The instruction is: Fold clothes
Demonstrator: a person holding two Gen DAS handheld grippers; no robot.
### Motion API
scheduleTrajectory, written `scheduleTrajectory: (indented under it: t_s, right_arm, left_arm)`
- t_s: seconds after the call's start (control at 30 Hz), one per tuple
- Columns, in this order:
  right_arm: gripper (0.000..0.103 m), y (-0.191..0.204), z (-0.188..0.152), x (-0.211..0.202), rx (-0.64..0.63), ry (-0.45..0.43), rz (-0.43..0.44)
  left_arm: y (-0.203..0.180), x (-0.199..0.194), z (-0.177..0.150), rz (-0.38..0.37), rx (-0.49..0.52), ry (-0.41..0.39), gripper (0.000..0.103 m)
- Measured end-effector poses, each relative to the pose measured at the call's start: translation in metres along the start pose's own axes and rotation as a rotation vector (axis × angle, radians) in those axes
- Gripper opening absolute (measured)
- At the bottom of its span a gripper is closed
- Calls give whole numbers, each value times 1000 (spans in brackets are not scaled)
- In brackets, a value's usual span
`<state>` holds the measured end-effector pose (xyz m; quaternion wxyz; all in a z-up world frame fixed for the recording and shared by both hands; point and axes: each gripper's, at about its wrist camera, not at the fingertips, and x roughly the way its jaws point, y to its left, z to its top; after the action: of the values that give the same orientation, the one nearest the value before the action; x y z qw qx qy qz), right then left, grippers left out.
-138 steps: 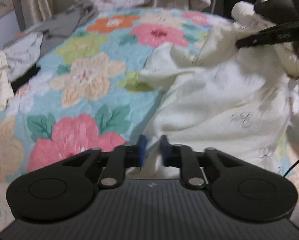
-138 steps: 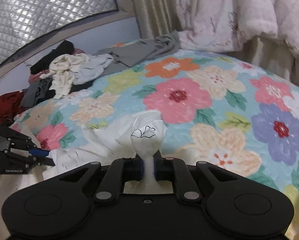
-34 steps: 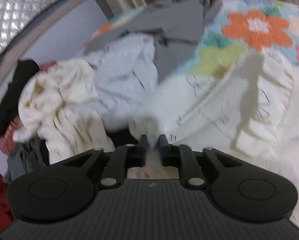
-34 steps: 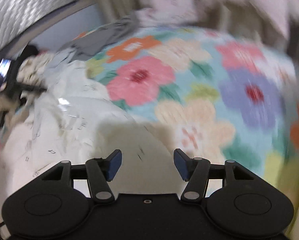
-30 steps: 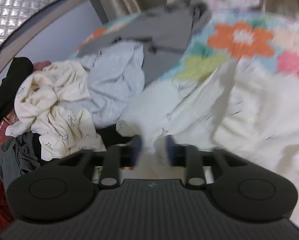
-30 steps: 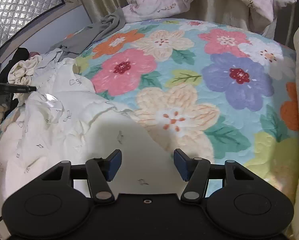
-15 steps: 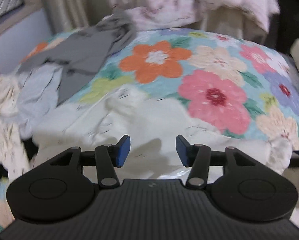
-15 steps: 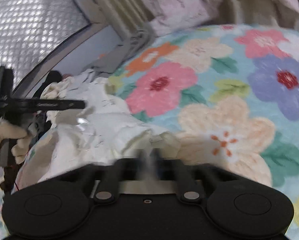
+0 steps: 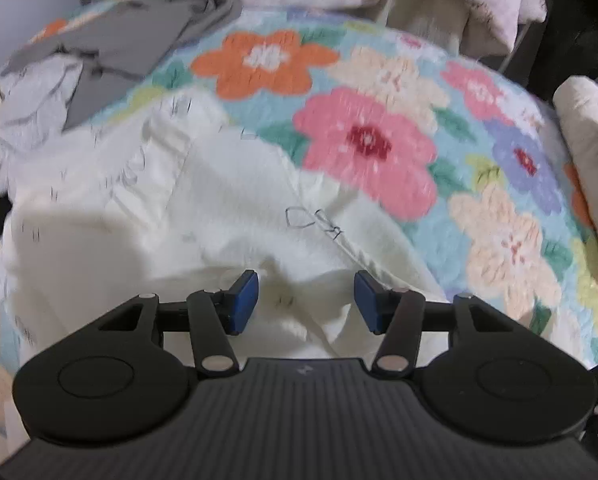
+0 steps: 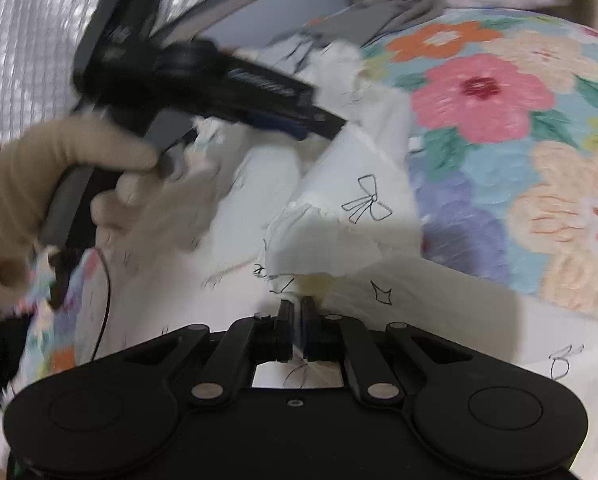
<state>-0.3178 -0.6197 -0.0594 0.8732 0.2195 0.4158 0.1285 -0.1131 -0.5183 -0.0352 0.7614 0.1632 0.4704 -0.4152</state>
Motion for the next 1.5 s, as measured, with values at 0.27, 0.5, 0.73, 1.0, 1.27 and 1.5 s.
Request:
scheduleTrajectory:
  t_s: [0.27, 0.5, 0.73, 1.0, 1.27, 1.5]
  right_arm:
    - [9, 31, -6, 21, -110, 130, 69]
    - [10, 26, -8, 27, -100, 155, 46]
    - [37, 40, 10, -29, -70, -54, 86]
    - [57, -12, 14, -32, 62, -141, -112]
    - [20, -27, 19, 11, 76, -117, -63]
    - [15, 14, 4, 22, -98, -88, -56]
  left_arm:
    - [21, 2, -11, -21, -152, -36, 55]
    - [17, 9, 0, -92, -199, -58, 57]
    - [26, 20, -9, -170, -252, -18, 43]
    - [29, 12, -32, -150, -143, -6, 1]
    - [30, -4, -53, -69, -30, -6, 2]
    - [50, -30, -43, -116, -144, -77, 13]
